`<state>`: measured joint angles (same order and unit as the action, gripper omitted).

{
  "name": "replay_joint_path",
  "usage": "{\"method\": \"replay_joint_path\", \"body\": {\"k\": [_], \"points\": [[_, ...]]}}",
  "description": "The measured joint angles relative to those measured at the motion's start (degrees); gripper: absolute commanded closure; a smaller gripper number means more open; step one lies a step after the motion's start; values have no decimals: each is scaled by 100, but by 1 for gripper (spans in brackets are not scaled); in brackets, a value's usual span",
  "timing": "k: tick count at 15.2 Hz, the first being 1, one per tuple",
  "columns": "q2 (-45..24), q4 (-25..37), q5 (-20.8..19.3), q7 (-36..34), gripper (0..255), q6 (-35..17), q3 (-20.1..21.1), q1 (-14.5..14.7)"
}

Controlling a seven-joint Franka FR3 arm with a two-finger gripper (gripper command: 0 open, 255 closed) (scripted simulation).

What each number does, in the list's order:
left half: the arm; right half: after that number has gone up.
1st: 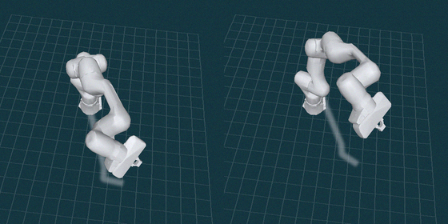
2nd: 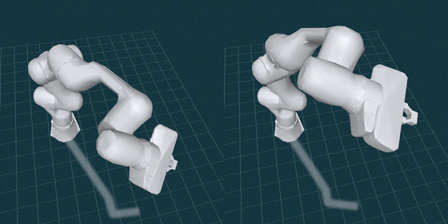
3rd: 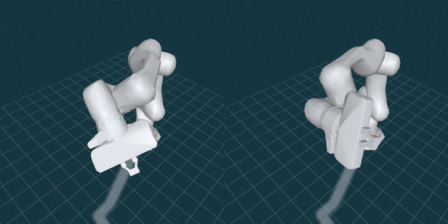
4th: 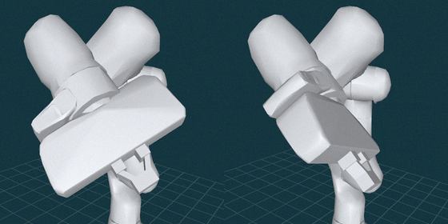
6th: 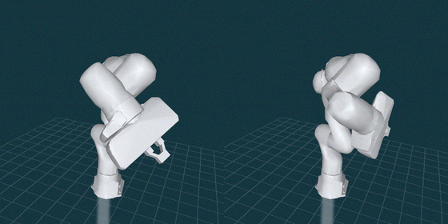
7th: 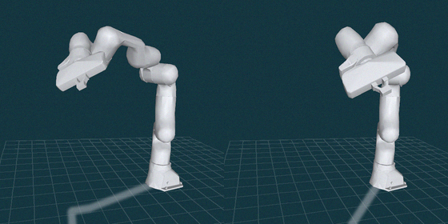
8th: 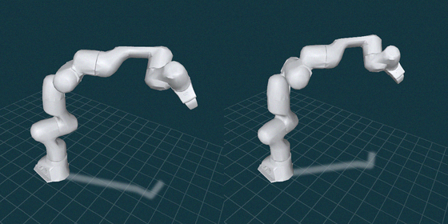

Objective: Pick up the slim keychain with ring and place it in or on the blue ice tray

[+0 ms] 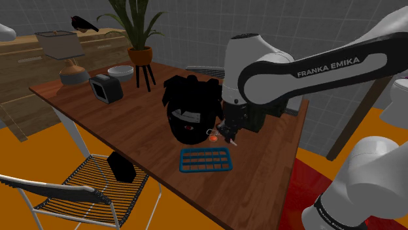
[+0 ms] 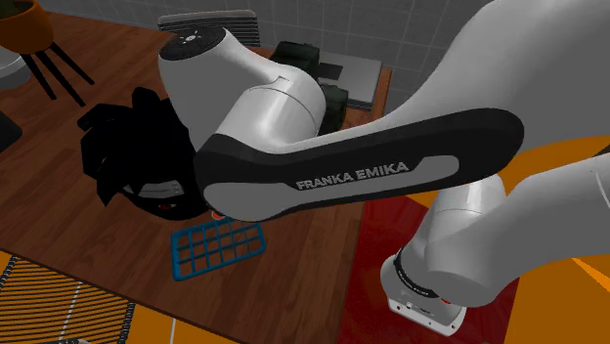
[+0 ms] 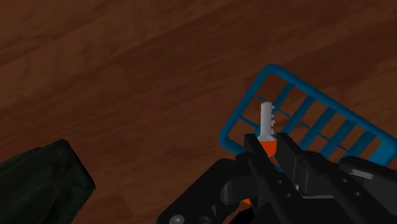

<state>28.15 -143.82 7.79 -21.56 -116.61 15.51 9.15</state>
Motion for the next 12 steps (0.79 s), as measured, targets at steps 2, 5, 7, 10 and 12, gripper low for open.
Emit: {"method": "replay_joint_path", "body": {"k": [2, 5, 7, 10, 12], "points": [[-325, 288, 25, -306, 255, -44, 240, 64], [-752, 623, 11, -706, 255, -164, 548, 133], [-885, 613, -6, -766, 255, -308, 600, 131], [-985, 483, -19, -785, 255, -553, 633, 127], [-1037, 451, -49, -811, 255, -904, 678, 136]]}}
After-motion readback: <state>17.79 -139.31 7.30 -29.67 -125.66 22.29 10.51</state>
